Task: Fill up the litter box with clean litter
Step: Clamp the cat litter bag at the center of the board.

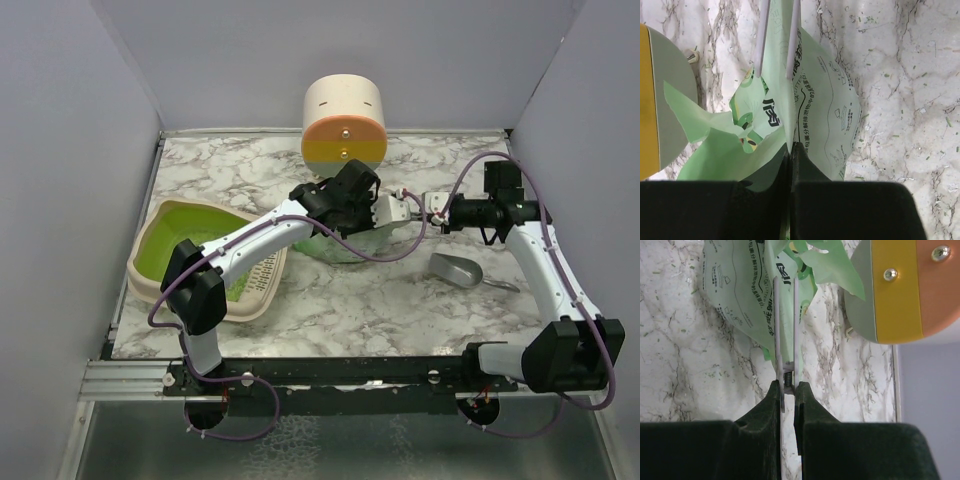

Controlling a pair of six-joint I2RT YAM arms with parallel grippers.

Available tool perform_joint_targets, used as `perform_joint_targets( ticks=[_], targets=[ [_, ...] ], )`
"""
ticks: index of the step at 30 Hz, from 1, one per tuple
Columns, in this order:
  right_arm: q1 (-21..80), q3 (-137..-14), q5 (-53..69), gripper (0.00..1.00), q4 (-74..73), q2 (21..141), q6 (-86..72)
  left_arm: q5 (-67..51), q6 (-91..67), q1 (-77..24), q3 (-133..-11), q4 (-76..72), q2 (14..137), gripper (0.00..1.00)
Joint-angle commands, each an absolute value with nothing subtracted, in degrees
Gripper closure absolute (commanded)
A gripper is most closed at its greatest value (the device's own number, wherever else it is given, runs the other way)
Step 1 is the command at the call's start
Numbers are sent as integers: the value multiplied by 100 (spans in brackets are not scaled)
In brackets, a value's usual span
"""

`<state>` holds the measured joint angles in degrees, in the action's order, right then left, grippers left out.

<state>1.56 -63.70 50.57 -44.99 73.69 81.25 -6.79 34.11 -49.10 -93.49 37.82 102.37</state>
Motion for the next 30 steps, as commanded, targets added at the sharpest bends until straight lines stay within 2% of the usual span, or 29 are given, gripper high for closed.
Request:
perform_joint_targets(
  ticks=[1,18,30],
  targets=[
    [172,-6457,4872,99,-4361,7150,8162,-1009,3333,-4956,-9505,3451,10065,100],
    [176,-6504,5205,99,-4427,7675,8265,-1084,3149,-4959,-9369,3158,10002,100],
    [175,-6514,5181,99,-4657,7450,8357,-984,3155,-4958,-9325,3068,9992,100]
  ],
)
